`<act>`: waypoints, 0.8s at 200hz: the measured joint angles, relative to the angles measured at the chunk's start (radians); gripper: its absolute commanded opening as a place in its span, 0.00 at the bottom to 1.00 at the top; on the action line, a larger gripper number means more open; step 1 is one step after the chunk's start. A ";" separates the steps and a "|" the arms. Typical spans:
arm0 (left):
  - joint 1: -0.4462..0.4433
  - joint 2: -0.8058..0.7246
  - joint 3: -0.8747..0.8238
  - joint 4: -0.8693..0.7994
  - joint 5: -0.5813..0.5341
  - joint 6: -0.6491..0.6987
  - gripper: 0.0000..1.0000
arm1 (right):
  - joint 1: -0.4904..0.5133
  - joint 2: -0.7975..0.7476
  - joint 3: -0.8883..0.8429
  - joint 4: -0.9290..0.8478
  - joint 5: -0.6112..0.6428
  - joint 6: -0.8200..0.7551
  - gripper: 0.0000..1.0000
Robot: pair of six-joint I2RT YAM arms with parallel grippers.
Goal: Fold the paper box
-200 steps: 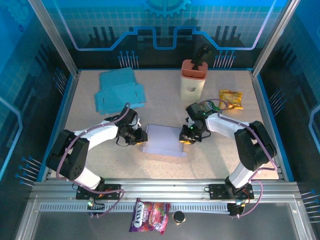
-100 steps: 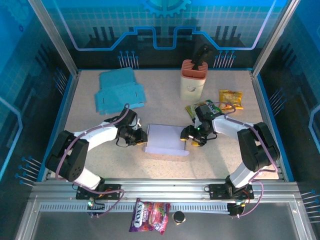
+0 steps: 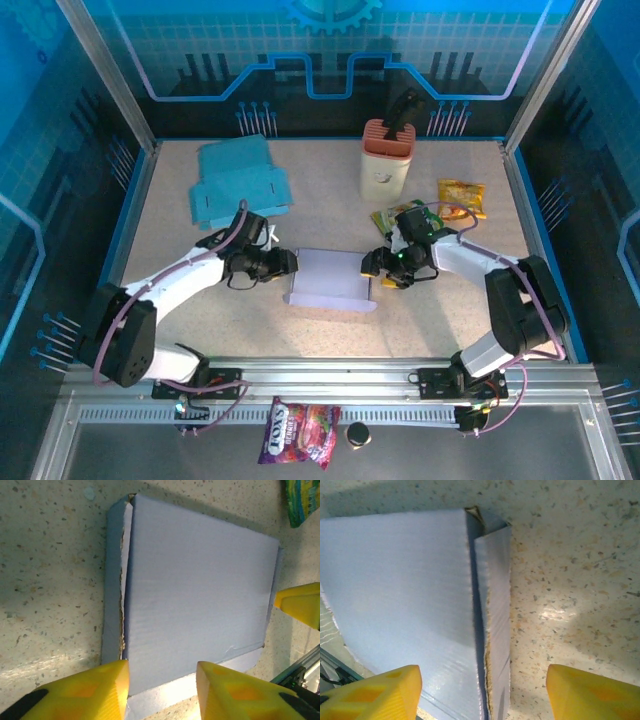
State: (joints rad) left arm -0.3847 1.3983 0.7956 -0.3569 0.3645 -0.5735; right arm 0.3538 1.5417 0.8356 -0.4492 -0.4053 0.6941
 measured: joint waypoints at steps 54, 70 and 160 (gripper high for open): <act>0.014 0.141 0.045 -0.003 0.030 0.026 0.38 | -0.001 -0.010 -0.006 0.018 -0.013 0.002 0.75; 0.014 0.156 0.045 -0.001 0.040 0.026 0.37 | -0.002 -0.006 -0.006 0.028 -0.024 0.005 0.76; 0.013 0.183 0.034 0.040 0.052 0.026 0.29 | -0.002 0.080 -0.014 0.093 -0.079 0.012 0.77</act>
State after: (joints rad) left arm -0.3714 1.5814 0.8299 -0.3168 0.4168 -0.5480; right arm 0.3523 1.6222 0.8215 -0.3561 -0.4839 0.7063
